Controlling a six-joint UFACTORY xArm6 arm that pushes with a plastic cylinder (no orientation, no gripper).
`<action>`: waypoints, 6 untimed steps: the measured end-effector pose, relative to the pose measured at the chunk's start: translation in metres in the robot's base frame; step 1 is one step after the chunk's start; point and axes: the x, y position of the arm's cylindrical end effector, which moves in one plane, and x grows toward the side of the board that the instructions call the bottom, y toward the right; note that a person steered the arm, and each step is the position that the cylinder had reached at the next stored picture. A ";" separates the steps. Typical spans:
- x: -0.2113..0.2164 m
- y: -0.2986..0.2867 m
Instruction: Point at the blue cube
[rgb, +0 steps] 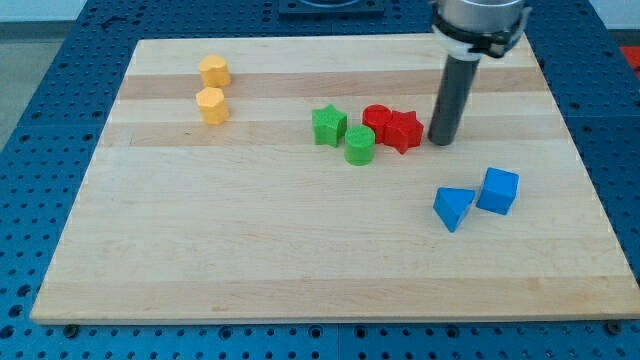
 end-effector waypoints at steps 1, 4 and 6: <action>0.000 -0.029; 0.004 -0.022; 0.004 0.039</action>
